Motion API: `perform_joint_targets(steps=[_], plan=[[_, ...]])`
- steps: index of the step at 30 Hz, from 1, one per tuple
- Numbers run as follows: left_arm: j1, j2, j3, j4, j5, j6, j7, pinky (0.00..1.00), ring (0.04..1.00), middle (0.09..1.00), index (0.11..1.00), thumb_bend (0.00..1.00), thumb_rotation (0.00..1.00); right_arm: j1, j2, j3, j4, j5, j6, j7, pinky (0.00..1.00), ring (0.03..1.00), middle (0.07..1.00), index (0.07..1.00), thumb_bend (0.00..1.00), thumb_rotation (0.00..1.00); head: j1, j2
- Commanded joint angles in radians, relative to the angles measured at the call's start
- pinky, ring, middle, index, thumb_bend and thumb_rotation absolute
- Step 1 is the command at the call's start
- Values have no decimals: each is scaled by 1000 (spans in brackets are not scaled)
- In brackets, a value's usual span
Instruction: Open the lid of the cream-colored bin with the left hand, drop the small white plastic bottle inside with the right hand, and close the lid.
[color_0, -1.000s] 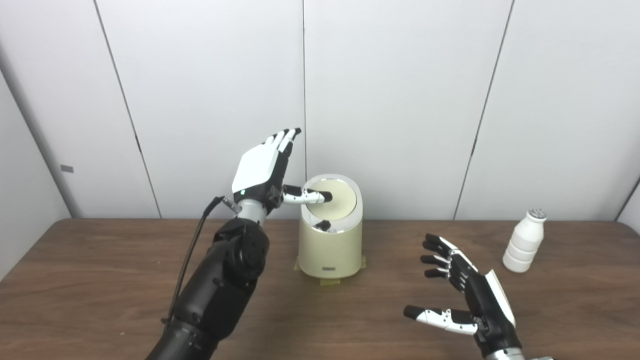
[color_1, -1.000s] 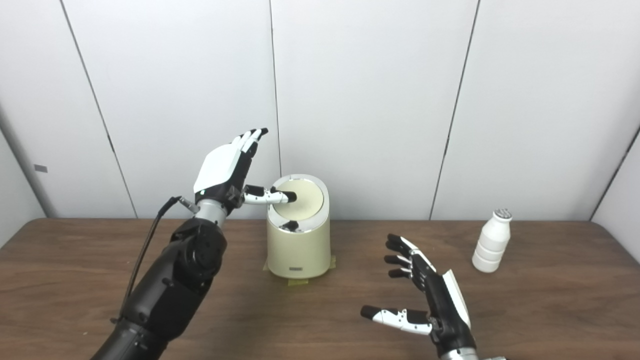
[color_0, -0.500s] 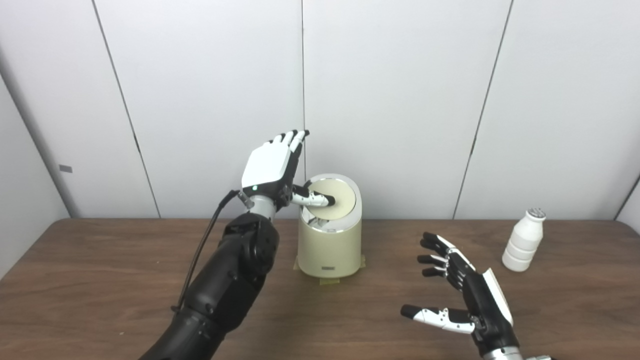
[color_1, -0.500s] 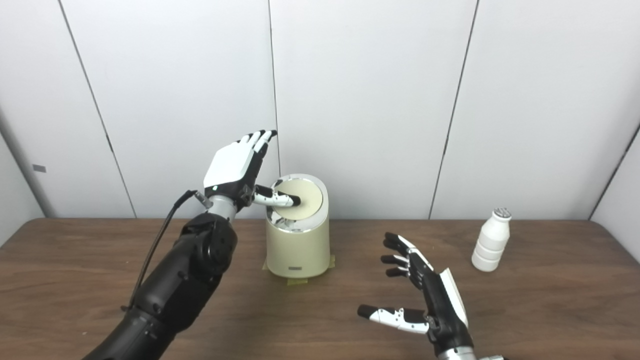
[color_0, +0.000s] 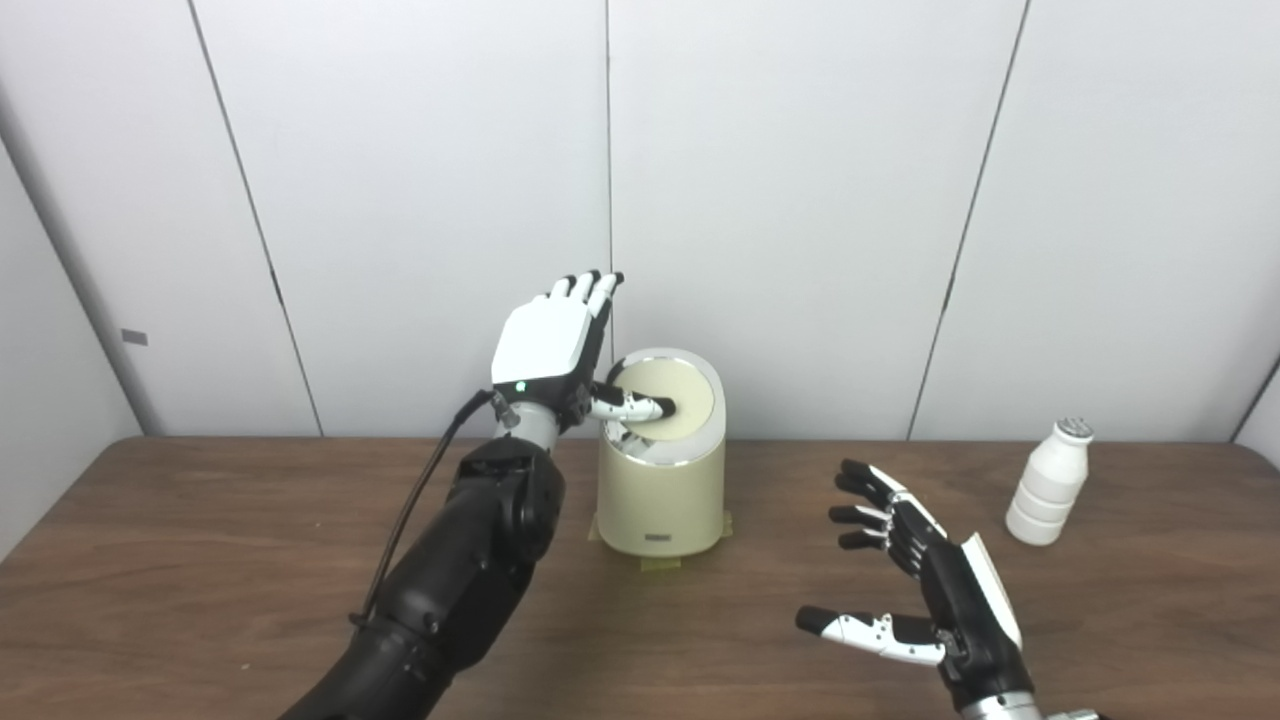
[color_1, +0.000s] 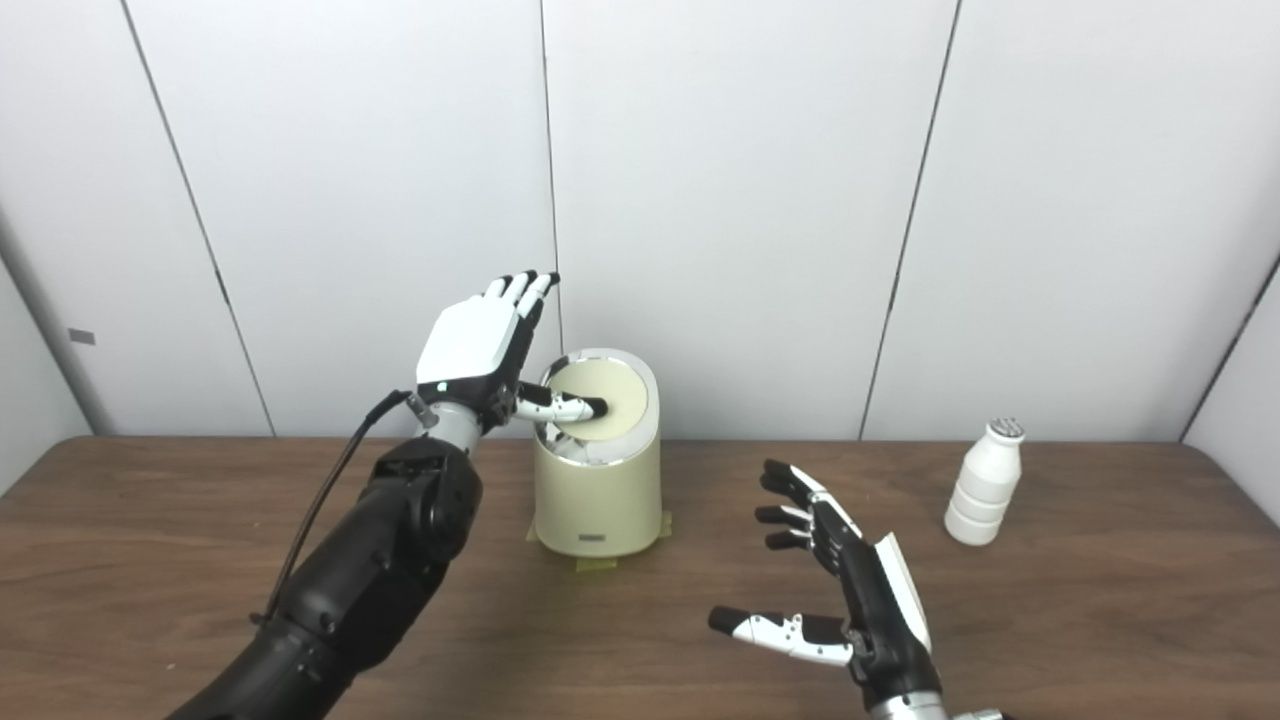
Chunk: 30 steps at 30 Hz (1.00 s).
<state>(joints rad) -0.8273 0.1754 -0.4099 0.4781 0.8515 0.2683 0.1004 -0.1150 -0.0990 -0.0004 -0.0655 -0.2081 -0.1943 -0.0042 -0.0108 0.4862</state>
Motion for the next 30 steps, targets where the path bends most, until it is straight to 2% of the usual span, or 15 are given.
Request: perform_joint_targets(steps=[1,3,9,11,14,18,19,21,24,27,30], plan=[[-65,15,-29,2,26,15,-63,992,1000,1000,1000,1000,255,-28,0,-1,-32,3,-12,-11,663,751,840,855,827,209,-1,1],[-72,27,-54,3,34,28,-125,998,1000,1000,1000,1000,243,-29,-1,0,-34,-5,-11,-12,661,751,840,855,827,210,-1,2],[-86,66,-129,-6,68,46,-245,998,1000,1000,1000,1000,215,-28,2,-1,-37,-6,-7,-11,662,752,844,856,828,224,-2,6],[-84,73,-141,-11,76,45,-254,994,1000,1000,1000,1000,197,-28,2,-1,-39,-8,-6,-11,663,752,842,856,828,217,-3,6],[-70,70,-91,-34,22,31,-224,960,1000,1000,1000,1000,215,-29,1,-2,-35,-9,-10,-12,661,750,842,855,825,218,-3,6],[-35,14,133,-107,-190,-87,-58,882,991,1000,1000,940,303,-27,1,-2,-37,-15,-4,-13,663,753,844,858,822,229,-6,8],[-30,-1,187,-125,-245,-127,-25,814,965,994,997,861,343,-27,1,-3,-35,-15,-6,-14,662,754,845,859,823,235,-6,7],[-25,-22,255,-147,-314,-178,14,777,935,977,987,787,349,-28,-1,-4,-29,-13,-11,-15,660,754,844,857,823,232,-3,6],[-20,-48,358,-194,-441,-246,48,753,893,931,959,738,295,-27,-2,-6,-24,-13,-13,-17,656,751,838,852,824,233,2,3],[4,-66,434,-263,-539,-262,56,722,845,892,935,728,314,-25,-2,-7,-28,1,-5,-11,658,751,838,849,830,233,5,3],[64,-100,491,-356,-659,-217,31,672,804,849,890,720,301,-23,-4,-8,-33,-2,2,-12,651,744,833,847,833,232,14,3]])
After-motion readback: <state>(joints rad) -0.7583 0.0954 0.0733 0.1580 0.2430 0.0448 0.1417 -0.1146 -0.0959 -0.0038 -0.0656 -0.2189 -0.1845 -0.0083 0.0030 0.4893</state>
